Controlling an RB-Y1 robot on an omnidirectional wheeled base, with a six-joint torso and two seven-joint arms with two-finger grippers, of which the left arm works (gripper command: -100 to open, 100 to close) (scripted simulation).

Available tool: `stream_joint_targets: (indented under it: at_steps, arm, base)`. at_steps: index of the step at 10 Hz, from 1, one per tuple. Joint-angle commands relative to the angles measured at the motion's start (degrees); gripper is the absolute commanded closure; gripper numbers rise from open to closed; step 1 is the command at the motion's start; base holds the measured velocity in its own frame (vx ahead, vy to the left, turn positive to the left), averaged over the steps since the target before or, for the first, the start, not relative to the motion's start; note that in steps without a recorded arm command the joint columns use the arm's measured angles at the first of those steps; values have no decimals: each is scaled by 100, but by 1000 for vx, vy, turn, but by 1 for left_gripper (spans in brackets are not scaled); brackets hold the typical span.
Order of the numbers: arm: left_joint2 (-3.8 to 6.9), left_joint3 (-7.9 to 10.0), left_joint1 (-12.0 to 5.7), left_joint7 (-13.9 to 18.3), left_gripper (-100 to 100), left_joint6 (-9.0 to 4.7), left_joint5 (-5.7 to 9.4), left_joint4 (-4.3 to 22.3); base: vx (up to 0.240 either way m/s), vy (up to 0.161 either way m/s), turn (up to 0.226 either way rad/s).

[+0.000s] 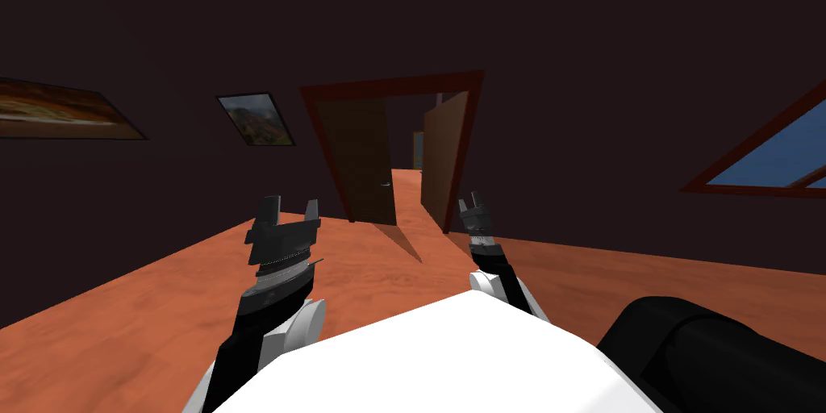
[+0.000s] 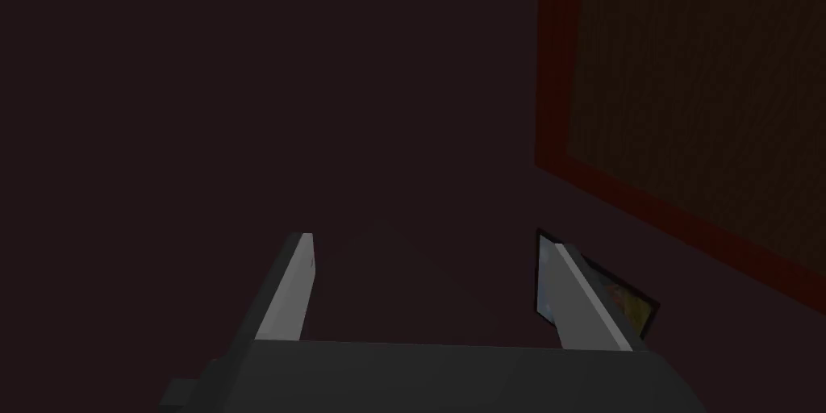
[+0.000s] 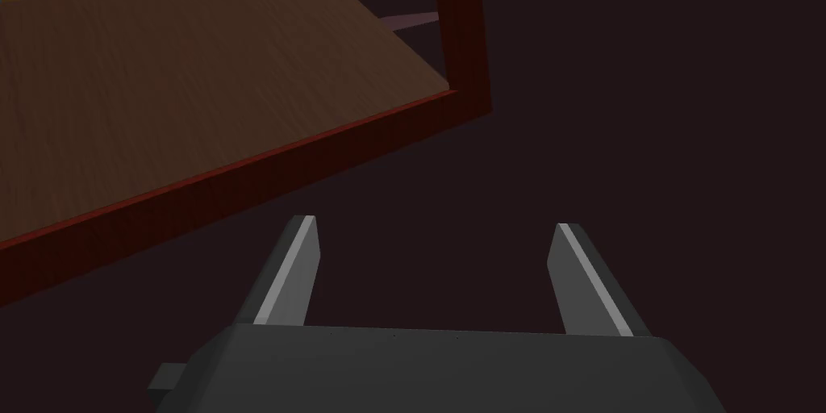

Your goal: Push the door open

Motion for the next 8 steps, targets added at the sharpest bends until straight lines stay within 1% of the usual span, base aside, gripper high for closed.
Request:
stream_joint_targets:
  at_steps: [1,3,5,7,8]
  arm:
    - [67,-15,-65,-4,-100,-27,2,180]
    - [147,-36,-156,-9,-100,-64,4,433]
    - [237,-63,-274,-16,-100,-113,7,762]
    - [283,-78,-340,-20,-100,-140,9,944]
    - [330,-95,-416,-25,-100,-171,11,1157]
  base:
    - [122,-68,1]
    - [145,27,-10]
    - [159,46,-9]
    - [128,24,-5]
    - [132,17,-7]
